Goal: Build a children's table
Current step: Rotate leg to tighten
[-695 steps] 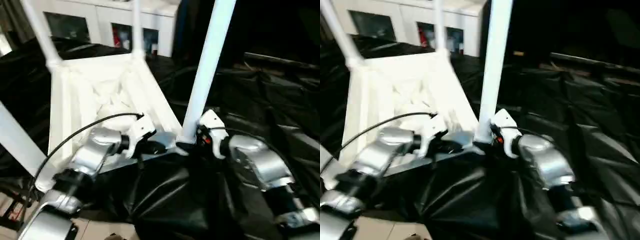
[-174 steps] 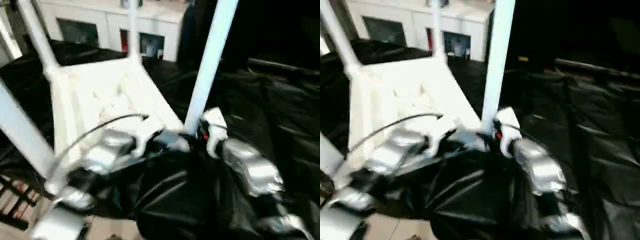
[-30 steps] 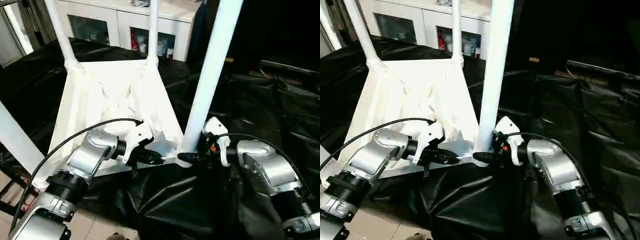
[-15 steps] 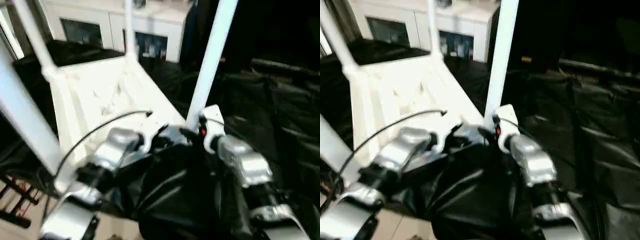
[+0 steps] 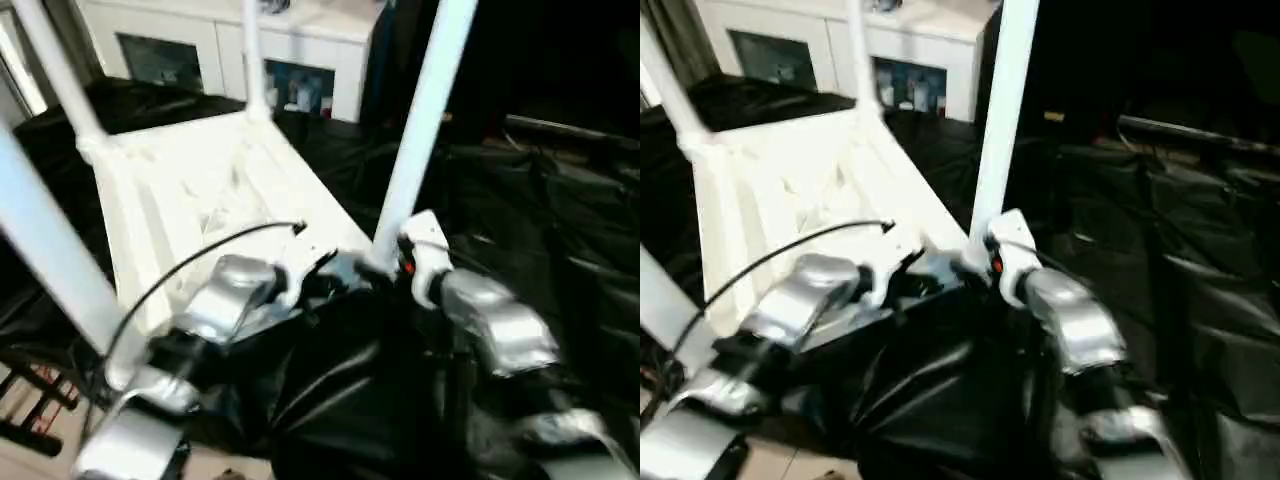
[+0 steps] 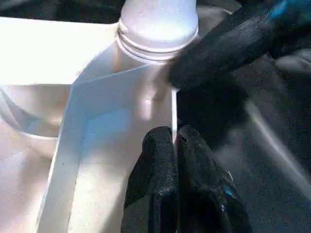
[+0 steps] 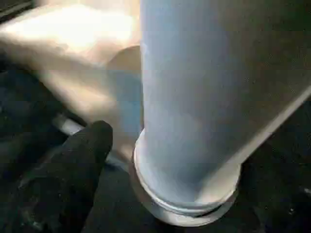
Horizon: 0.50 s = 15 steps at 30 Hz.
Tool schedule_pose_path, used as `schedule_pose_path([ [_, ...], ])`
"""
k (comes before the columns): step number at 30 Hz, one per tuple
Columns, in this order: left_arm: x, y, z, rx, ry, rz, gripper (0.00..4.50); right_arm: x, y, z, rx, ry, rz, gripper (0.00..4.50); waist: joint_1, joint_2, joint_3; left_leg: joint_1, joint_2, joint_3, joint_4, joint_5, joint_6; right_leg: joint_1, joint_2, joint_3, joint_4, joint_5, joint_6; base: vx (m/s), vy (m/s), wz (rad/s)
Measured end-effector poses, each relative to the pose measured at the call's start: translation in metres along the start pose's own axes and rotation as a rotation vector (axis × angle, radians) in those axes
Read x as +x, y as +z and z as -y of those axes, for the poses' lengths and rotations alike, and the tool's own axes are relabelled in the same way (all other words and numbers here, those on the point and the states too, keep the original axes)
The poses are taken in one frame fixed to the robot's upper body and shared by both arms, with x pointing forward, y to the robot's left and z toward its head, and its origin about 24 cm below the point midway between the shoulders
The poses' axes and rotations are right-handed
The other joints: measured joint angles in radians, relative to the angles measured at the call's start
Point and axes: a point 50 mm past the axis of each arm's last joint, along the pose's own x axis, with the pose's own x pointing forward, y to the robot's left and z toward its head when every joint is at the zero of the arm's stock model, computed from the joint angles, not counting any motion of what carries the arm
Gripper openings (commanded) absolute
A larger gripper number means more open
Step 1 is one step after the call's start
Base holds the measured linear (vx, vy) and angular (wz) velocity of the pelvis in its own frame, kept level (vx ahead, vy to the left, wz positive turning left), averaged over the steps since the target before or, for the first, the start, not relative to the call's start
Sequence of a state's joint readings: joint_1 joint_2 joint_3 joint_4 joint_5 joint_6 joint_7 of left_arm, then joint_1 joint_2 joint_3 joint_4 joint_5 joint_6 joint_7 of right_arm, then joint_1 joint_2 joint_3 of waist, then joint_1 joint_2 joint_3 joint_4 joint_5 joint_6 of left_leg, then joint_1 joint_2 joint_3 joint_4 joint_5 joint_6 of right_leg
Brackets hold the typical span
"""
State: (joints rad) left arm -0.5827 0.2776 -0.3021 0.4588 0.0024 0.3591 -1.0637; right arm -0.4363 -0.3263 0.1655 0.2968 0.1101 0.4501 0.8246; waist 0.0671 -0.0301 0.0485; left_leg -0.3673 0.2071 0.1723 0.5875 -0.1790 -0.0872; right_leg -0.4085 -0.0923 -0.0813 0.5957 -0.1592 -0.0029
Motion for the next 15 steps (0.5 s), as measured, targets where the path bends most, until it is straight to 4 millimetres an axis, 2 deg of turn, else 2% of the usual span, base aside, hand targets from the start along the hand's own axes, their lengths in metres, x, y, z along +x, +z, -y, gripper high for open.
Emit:
schedule_pose_path([
  [4, -0.01, -0.005, 0.003, 0.024, -0.065, -0.008, 0.0, -0.008, 0.0, -0.003, -0.028, 0.101, -0.015, 4.16, 0.002, -0.001, 0.001, 0.0, 0.0, 0.001, 0.001, 0.0, 0.0, 0.0, 0.0, 0.002, 0.0, 0.0, 0.001, 0.0, 0.0, 0.0],
  [7, -0.019, -0.01, 0.008, 0.021, -0.139, -0.018, 0.0, -0.016, -0.001, -0.005, -0.041, 0.196, -0.034, 4.16, 0.013, -0.002, 0.001, 0.0, 0.0, 0.001, 0.0, 0.0, 0.0, 0.0, 0.0, 0.002, 0.001, 0.0, 0.001, 0.0, 0.0, 0.0],
  [8, -0.021, -0.01, 0.009, 0.023, -0.154, -0.022, 0.0, -0.018, -0.001, -0.006, -0.042, 0.214, -0.039, 3.91, 0.017, -0.002, 0.001, 0.0, 0.0, 0.001, 0.0, 0.0, 0.0, 0.0, 0.0, 0.002, 0.001, 0.0, 0.001, 0.0, 0.0, 0.0],
  [12, -0.023, -0.01, 0.011, 0.027, -0.185, -0.033, 0.0, -0.021, -0.002, -0.008, -0.051, 0.257, -0.05, 3.48, 0.023, -0.004, 0.002, 0.0, 0.0, 0.003, 0.0, 0.0, 0.0, 0.0, 0.0, 0.007, 0.002, 0.0, 0.001, 0.0, 0.0, 0.0],
  [15, -0.024, -0.013, 0.012, 0.02, -0.195, -0.04, 0.0, -0.022, -0.004, -0.011, -0.043, 0.27, -0.052, 3.36, 0.023, -0.005, 0.003, 0.0, 0.0, 0.004, 0.001, 0.0, 0.0, 0.0, 0.001, 0.009, 0.002, 0.0, 0.001, 0.0, 0.0, 0.0],
])
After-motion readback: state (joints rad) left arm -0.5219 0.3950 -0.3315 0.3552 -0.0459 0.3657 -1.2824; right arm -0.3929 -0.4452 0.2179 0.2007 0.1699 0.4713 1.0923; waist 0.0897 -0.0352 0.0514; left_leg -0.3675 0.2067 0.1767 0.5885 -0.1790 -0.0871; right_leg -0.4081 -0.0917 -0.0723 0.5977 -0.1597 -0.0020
